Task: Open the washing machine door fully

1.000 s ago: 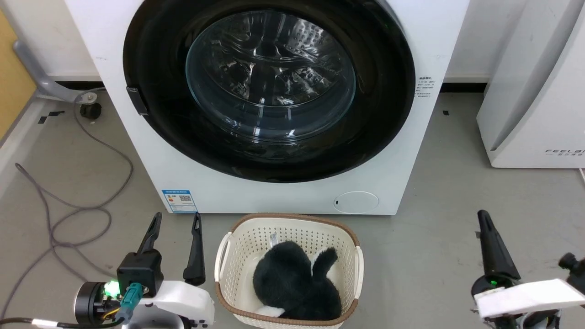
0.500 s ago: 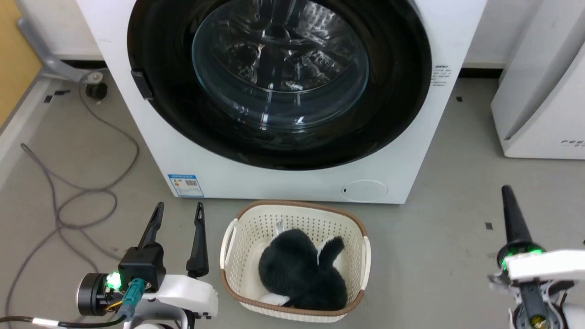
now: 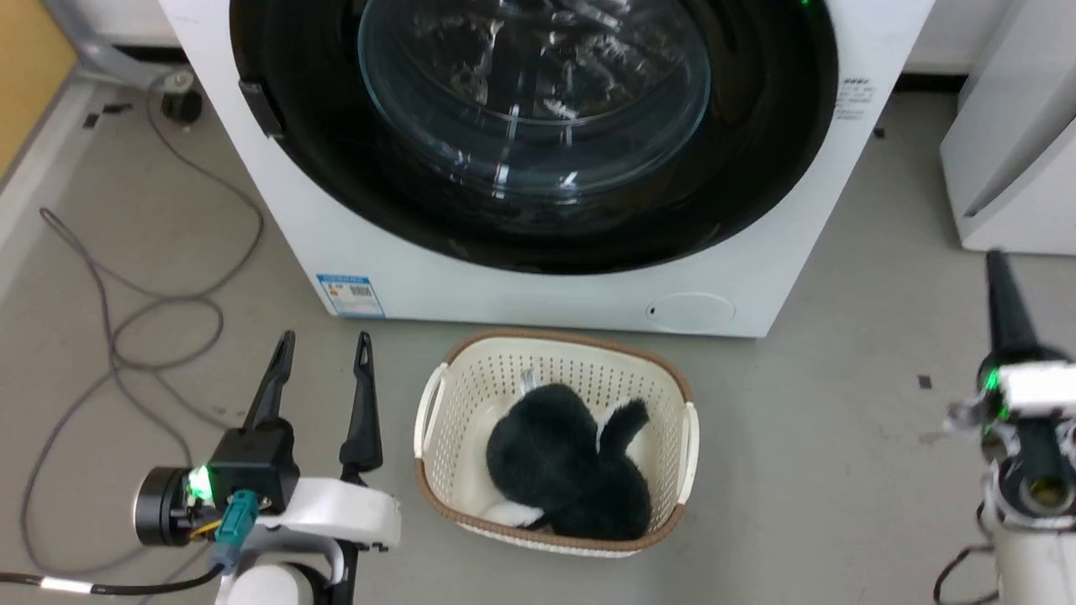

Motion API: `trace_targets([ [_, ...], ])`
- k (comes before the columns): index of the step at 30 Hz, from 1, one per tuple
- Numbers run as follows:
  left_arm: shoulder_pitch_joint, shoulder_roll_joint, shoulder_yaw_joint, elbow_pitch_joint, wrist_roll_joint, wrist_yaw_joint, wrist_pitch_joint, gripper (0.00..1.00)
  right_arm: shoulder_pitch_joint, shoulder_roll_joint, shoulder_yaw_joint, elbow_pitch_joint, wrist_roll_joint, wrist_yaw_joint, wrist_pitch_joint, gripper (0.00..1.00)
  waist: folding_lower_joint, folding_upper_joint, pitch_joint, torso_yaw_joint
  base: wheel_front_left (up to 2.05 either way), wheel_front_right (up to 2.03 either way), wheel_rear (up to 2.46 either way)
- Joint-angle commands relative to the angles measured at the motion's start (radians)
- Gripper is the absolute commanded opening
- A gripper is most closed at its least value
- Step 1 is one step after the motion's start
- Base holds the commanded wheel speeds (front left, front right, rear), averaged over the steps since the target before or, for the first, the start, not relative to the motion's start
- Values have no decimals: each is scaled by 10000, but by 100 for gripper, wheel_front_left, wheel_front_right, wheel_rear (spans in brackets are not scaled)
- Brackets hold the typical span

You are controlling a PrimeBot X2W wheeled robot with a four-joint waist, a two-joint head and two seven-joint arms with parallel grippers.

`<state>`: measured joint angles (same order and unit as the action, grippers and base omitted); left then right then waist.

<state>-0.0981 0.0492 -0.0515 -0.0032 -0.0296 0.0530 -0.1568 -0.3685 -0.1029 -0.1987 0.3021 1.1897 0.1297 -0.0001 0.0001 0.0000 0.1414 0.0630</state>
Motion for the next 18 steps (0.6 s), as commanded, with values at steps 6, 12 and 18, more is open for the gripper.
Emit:
trace_targets([
  [6, -462, 8, -90, -163, 15, 89, -202, 100, -1434, -502, -205, 805, 761, 7, 53, 0, -1, 0, 632, 234, 0, 0, 0],
  [12, -771, 8, -211, -215, -75, 183, -327, 100, -2708, -977, -262, 1498, 1261, 8, 104, 0, -1, 0, 1130, 447, 0, 0, 0],
  [18, -911, 9, -317, -210, -159, 283, -453, 100, -3770, -1346, -170, 2227, 1681, 8, 228, 0, -1, 0, 1387, 610, 0, 0, 0],
])
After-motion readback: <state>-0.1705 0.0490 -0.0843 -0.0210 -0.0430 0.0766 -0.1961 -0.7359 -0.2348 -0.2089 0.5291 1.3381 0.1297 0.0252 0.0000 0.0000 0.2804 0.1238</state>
